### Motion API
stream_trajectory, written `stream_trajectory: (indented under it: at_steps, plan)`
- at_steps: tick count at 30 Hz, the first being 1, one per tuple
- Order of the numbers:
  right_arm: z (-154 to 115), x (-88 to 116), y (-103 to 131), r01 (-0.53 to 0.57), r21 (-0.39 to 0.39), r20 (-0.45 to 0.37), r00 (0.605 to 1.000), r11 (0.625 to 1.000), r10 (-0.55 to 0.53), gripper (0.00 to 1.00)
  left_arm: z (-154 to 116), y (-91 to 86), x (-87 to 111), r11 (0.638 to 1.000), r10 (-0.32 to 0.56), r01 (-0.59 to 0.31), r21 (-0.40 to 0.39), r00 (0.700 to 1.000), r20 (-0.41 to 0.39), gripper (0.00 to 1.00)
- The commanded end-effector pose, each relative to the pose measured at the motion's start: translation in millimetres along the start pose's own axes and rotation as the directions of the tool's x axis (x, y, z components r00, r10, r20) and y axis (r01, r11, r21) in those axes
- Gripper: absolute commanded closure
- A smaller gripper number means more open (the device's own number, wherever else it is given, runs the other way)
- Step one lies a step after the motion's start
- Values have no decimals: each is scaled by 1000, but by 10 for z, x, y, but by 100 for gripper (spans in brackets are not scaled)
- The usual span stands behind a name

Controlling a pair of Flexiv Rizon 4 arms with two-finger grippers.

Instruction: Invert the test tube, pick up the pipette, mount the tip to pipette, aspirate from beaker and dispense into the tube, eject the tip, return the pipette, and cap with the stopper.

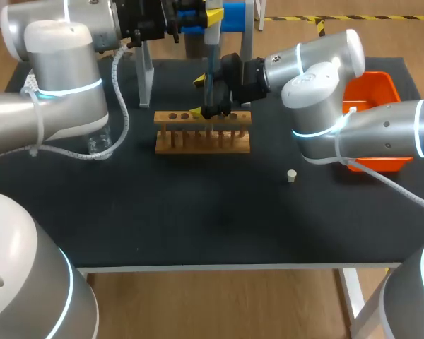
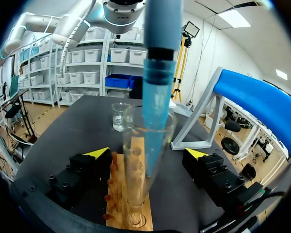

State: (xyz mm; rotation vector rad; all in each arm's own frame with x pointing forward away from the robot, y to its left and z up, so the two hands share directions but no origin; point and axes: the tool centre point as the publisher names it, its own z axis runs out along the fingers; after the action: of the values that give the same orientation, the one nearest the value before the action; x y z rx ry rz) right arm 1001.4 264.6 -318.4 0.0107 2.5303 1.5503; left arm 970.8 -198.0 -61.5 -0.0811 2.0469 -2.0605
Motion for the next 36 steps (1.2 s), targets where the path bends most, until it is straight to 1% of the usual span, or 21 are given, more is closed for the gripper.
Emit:
stream_trajectory:
  at_steps: [1, 22, 36]
  plan:
    - [2, 2, 5, 0, 3, 1, 1000, 1000, 0, 0, -1, -26, 26, 1000, 4, -4, 0, 1000, 9, 100]
    - [2, 2, 5, 0, 3, 1, 1000, 1000, 0, 0, -4, -136, 96, 1000, 27, -26, -2, 999, 24, 100]
    - [2, 2, 5, 0, 3, 1, 1000, 1000, 0, 0, -5, -243, 81, 999, 37, -37, -12, 999, 27, 100]
